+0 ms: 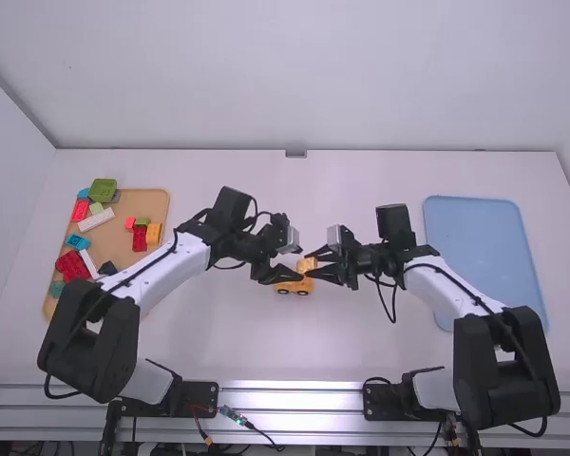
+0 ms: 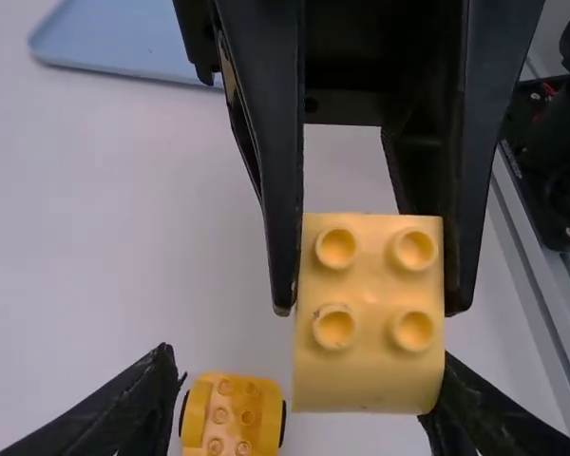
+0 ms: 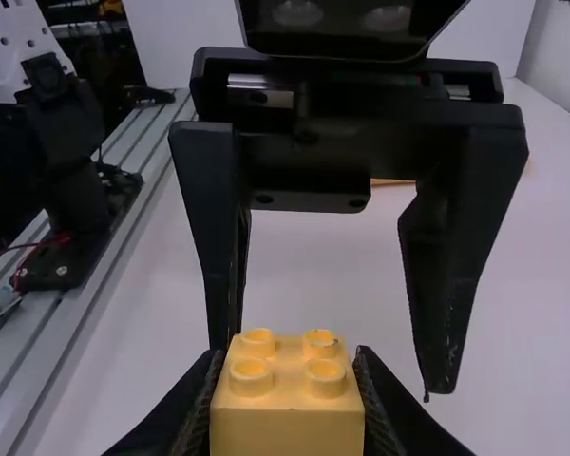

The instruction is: Assemble lego blocks to make yellow taxi

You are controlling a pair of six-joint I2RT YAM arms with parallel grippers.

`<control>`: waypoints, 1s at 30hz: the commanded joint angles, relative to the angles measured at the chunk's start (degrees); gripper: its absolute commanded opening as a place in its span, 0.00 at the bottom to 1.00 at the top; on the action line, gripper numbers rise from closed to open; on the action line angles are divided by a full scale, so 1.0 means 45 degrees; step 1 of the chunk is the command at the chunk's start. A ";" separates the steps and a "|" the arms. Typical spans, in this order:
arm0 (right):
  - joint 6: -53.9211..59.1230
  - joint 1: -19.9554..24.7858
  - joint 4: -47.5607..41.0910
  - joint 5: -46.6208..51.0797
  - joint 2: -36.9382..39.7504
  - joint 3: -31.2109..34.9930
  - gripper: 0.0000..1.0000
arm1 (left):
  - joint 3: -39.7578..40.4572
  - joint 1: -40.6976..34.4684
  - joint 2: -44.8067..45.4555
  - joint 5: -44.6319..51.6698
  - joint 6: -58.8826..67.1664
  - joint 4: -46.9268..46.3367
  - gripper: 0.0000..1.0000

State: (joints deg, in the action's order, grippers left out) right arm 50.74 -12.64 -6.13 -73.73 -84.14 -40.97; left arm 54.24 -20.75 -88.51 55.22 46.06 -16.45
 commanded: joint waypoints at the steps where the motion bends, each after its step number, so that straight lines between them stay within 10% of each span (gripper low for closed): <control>1: 0.0024 -0.0049 0.0015 -0.0272 0.0223 -0.0170 0.00 | -0.0092 -0.0058 -0.0155 0.0180 -0.0039 0.0015 0.64; 30: 0.0024 -0.0039 0.0010 0.0019 0.0223 -0.0165 0.00 | -0.0117 -0.0559 -0.0155 0.0155 0.0005 0.0253 0.24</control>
State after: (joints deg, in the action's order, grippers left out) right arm 50.65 -12.47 -6.11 -72.25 -84.14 -40.97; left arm 54.15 -22.72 -88.51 55.55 46.33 -15.57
